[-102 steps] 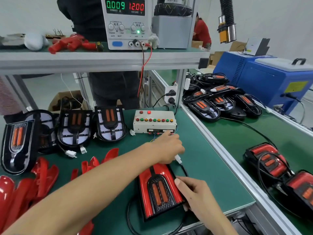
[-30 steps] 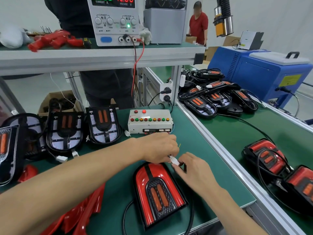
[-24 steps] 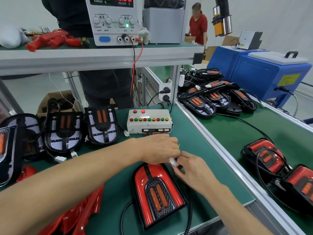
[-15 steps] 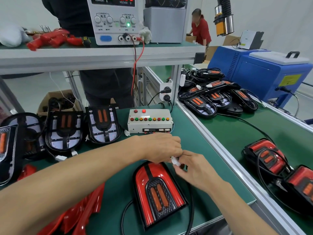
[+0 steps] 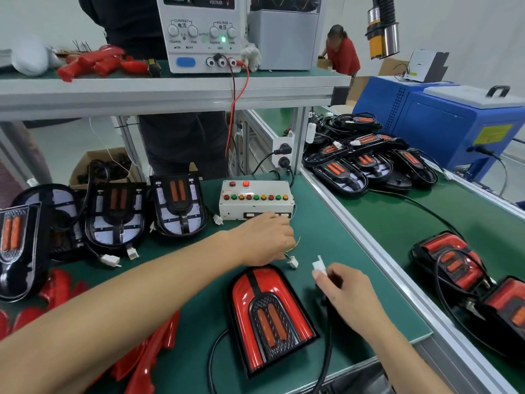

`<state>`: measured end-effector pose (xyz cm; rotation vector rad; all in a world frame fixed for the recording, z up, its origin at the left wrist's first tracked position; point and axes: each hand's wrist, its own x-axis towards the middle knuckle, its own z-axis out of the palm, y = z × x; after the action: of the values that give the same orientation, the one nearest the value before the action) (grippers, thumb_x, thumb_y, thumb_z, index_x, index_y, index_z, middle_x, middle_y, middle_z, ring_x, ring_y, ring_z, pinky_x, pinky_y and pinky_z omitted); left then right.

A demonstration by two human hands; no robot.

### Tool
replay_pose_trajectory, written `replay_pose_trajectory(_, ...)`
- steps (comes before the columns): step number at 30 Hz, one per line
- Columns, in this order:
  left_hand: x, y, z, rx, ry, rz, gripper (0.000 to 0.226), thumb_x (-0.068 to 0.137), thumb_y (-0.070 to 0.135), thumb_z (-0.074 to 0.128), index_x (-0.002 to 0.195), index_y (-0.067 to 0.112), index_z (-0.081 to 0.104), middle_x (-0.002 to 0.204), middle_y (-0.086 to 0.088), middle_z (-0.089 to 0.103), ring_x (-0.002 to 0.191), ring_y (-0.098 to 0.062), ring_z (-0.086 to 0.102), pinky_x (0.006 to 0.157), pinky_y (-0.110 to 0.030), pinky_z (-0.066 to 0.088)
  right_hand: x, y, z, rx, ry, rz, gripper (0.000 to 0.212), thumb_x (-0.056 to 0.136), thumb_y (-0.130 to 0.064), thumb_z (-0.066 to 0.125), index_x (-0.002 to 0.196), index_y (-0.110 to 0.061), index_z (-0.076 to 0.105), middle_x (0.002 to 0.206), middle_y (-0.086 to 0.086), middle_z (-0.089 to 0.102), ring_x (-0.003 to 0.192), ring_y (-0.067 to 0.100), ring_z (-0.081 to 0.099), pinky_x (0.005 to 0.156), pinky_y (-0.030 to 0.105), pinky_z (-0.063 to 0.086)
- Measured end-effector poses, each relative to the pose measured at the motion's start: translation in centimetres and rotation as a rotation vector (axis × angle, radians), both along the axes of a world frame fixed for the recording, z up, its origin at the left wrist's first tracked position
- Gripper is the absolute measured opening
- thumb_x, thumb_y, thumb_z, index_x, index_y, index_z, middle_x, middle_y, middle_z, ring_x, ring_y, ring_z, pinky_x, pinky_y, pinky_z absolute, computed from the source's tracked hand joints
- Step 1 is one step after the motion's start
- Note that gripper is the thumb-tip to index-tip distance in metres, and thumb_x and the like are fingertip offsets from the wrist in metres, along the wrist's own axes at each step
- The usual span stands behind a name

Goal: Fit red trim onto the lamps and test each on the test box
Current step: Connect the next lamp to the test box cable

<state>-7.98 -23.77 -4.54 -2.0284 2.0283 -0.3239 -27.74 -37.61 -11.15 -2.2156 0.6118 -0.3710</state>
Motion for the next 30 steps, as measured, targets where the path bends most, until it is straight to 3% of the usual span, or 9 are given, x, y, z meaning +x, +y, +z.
replay_pose_trajectory(5, -3.4, 5.2, 1.3, -0.390, 0.528, 0.276, 0.024, 0.101, 0.043, 0.056, 0.085, 0.026, 0.058, 0.082, 0.014, 0.051, 0.081, -0.013, 0.049, 0.075, -0.035, 0.043, -1.6, 1.0, 0.3, 0.333, 0.059, 0.132, 0.024, 0.102, -0.035, 0.057, 0.090, -0.015, 0.057, 0.068, -0.004, 0.071, 0.057, 0.012, 0.062, 0.055, 0.024, 0.047)
replay_pose_trajectory(9, -6.4, 10.5, 1.5, -0.299, 0.533, 0.637, 0.043, 0.101, 0.048, 0.051, 0.065, 0.025, 0.045, 0.060, 0.010, 0.050, 0.063, -0.010, 0.049, 0.062, -0.035, 0.039, -1.7, 2.3, 0.6, 0.393, 0.137, 0.230, 0.026, 0.095, -0.058, 0.055, 0.091, -0.033, 0.062, 0.072, -0.011, 0.062, 0.061, 0.007, 0.052, 0.061, 0.019, 0.044)
replay_pose_trajectory(12, -8.2, 13.9, 1.0, -0.216, 0.625, 0.831, 0.050, 0.102, 0.050, 0.049, 0.066, 0.015, 0.054, 0.059, -0.002, 0.061, 0.063, -0.018, 0.063, 0.065, -0.035, 0.049, -1.4, 3.2, 1.1, 0.459, 0.136, 0.246, 0.051, 0.077, -0.078, 0.053, 0.096, -0.033, 0.064, 0.076, -0.017, 0.064, 0.065, 0.004, 0.057, 0.061, 0.016, 0.046)
replay_pose_trajectory(14, -9.5, 15.2, 0.4, -0.183, 0.811, 0.912, 0.051, 0.103, 0.048, 0.048, 0.072, 0.010, 0.060, 0.061, -0.005, 0.070, 0.055, -0.012, 0.068, 0.063, -0.030, 0.054, -1.2, 3.9, 1.6, 0.522, 0.163, 0.283, 0.055, 0.075, -0.075, 0.059, 0.106, -0.031, 0.066, 0.090, -0.014, 0.076, 0.079, 0.006, 0.071, 0.075, 0.027, 0.056)
replay_pose_trajectory(17, -11.2, 15.4, -1.0, -0.194, 1.276, 1.053, 0.044, 0.106, 0.042, 0.049, 0.094, 0.003, 0.065, 0.078, -0.008, 0.077, 0.066, -0.018, 0.076, 0.069, -0.033, 0.062, -1.1, 4.6, 2.1, 0.482, 0.159, 0.332, 0.036, 0.088, -0.052, 0.067, 0.113, -0.027, 0.067, 0.102, -0.004, 0.079, 0.095, 0.016, 0.076, 0.096, 0.044, 0.057)
replay_pose_trajectory(20, -12.7, 14.5, -2.0, -0.354, 1.703, 1.190, 0.041, 0.105, 0.040, 0.052, 0.114, 0.002, 0.064, 0.097, -0.018, 0.075, 0.077, -0.028, 0.078, 0.066, -0.030, 0.061, -1.5, 5.4, 2.8, 0.418, 0.114, 0.323, 0.032, 0.087, -0.046, 0.068, 0.108, -0.023, 0.071, 0.101, 0.000, 0.079, 0.099, 0.023, 0.075, 0.100, 0.049, 0.054)
replay_pose_trajectory(22, -13.6, 13.7, -2.3, -0.510, 1.916, 1.241, 0.040, 0.106, 0.042, 0.051, 0.113, 0.006, 0.067, 0.092, -0.016, 0.078, 0.075, -0.027, 0.077, 0.062, -0.032, 0.060, -2.1, 6.0, 3.2, 0.429, 0.074, 0.309, 0.031, 0.087, -0.045, 0.067, 0.106, -0.020, 0.071, 0.102, 0.006, 0.079, 0.102, 0.032, 0.072, 0.100, 0.053, 0.053)
replay_pose_trajectory(25, -14.4, 12.3, -2.6, -0.794, 2.059, 1.291, 0.046, 0.108, 0.046, 0.041, 0.113, 0.010, 0.069, 0.095, -0.010, 0.080, 0.083, -0.025, 0.078, 0.070, -0.037, 0.060, -3.1, 7.0, 3.9, 0.430, 0.015, 0.324, 0.011, 0.098, -0.040, 0.063, 0.101, -0.030, 0.068, 0.099, -0.004, 0.078, 0.094, 0.015, 0.074, 0.095, 0.041, 0.056)
replay_pose_trajectory(30, -14.6, 11.1, -2.5, -1.129, 1.893, 1.230, 0.046, 0.108, 0.048, 0.041, 0.113, 0.013, 0.070, 0.100, -0.009, 0.079, 0.095, -0.030, 0.076, 0.097, -0.053, 0.056, -4.7, 7.8, 6.7, 0.435, 0.011, 0.334, 0.021, 0.107, -0.046, 0.044, 0.098, -0.047, 0.063, 0.100, -0.019, 0.071, 0.085, -0.009, 0.061, 0.076, 0.008, 0.043)
